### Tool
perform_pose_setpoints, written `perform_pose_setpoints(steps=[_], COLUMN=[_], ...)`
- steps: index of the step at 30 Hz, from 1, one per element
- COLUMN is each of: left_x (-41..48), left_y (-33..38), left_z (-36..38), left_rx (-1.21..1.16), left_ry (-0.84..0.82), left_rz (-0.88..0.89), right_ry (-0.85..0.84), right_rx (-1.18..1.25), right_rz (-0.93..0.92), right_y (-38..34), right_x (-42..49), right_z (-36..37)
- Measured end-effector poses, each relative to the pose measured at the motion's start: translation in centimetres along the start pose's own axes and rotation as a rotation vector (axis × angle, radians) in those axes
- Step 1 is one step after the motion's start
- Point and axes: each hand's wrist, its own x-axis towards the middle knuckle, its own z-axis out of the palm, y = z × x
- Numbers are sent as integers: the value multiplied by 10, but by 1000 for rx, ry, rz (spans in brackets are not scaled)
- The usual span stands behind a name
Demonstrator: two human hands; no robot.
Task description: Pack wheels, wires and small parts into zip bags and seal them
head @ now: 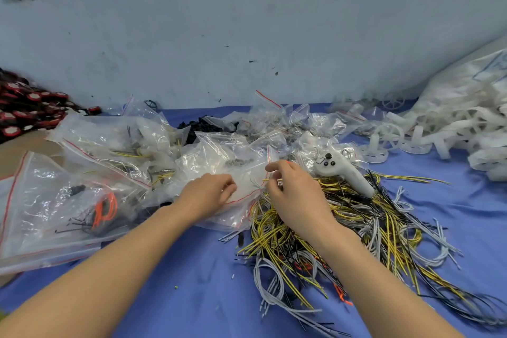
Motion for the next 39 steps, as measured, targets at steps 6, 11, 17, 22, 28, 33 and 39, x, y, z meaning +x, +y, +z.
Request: perform_pose_setpoints(steps=[6,11,17,22,28,33,39], left_x=[7,7,-1,-11,-28,-33,-31], left_y=[1,18,39,67,141,216,290], left_z=[-60,-141,-193,-218,-226,-173,-68], left_rx=[170,363,35,-332,-691,-1137,-1585], left_ry=[413,737,767,596,235,140,31], left_rz=[67,265,303,308,448,337,-8], right_ry=[34,103,160,282,350,276,802], right_rx=[-13,199,586,760,367,-55,-398], right_rz=[-56,-19,12,-165,-165,13,26], right_y=[-5,-18,-37,-52,-33,0,36], right_x=[6,19,32,31,14,-19,-71], right_z=[0,-2,-25,-74,-193,-250,-237])
